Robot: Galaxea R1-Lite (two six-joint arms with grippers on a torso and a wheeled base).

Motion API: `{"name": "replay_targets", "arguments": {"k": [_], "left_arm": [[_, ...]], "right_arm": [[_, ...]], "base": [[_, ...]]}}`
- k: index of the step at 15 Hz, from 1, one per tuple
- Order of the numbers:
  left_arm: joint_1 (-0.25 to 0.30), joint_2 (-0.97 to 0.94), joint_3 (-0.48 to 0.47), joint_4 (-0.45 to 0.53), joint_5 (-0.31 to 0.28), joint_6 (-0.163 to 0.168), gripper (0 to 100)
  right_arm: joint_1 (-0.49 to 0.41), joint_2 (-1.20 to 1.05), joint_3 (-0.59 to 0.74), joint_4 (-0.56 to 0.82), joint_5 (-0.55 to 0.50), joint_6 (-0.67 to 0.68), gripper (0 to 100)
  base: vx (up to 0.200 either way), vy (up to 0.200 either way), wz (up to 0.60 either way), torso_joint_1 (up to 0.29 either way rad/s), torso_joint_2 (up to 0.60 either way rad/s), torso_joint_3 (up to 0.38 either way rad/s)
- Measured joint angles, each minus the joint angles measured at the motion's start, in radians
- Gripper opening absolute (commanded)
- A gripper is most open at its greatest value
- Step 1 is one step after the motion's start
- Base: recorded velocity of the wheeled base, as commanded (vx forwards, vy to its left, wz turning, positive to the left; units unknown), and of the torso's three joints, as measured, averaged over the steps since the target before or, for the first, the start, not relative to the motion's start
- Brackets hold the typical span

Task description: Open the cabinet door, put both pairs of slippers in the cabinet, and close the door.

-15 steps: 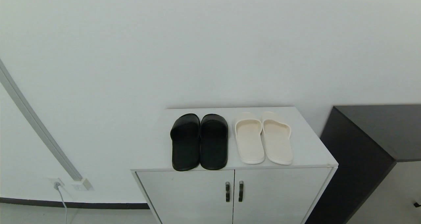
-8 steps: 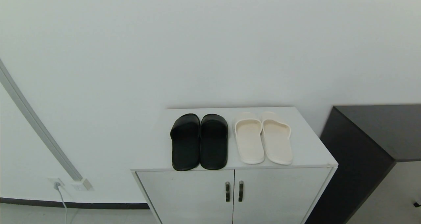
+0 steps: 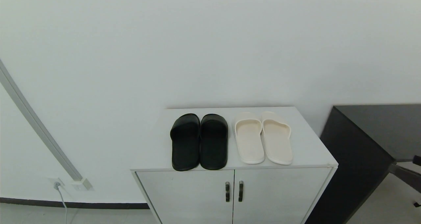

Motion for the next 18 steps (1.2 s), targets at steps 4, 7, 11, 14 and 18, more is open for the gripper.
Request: {"name": "replay_targets", "arguments": {"k": [4, 7, 11, 14, 18], "left_arm": [[0.0, 0.0, 0.0, 0.0, 0.0, -0.001, 0], [-0.001, 0.0, 0.0, 0.001, -0.001, -0.001, 0], [0.0, 0.0, 0.0, 0.0, -0.001, -0.001, 0], [0.0, 0.0, 0.0, 0.0, 0.0, -0.003, 0], [0.0, 0.0, 0.0, 0.0, 0.0, -0.003, 0]], "right_arm": [[0.286, 0.266, -0.177, -0.033, -0.261, 0.114, 100], [0.354, 0.454, -0.26, -0.13, -0.367, 0.132, 100], [0.4, 0.707, -0.35, -0.289, -0.539, 0.134, 100], [0.406, 0.861, -0.441, -0.351, -0.629, 0.134, 100], [0.383, 0.999, -0.536, -0.358, -0.669, 0.136, 100]], "base": [[0.0, 0.0, 0.0, 0.0, 0.0, 0.0], [0.0, 0.0, 0.0, 0.0, 0.0, 0.0], [0.0, 0.0, 0.0, 0.0, 0.0, 0.0], [0.0, 0.0, 0.0, 0.0, 0.0, 0.0], [0.0, 0.0, 0.0, 0.0, 0.0, 0.0]]}}
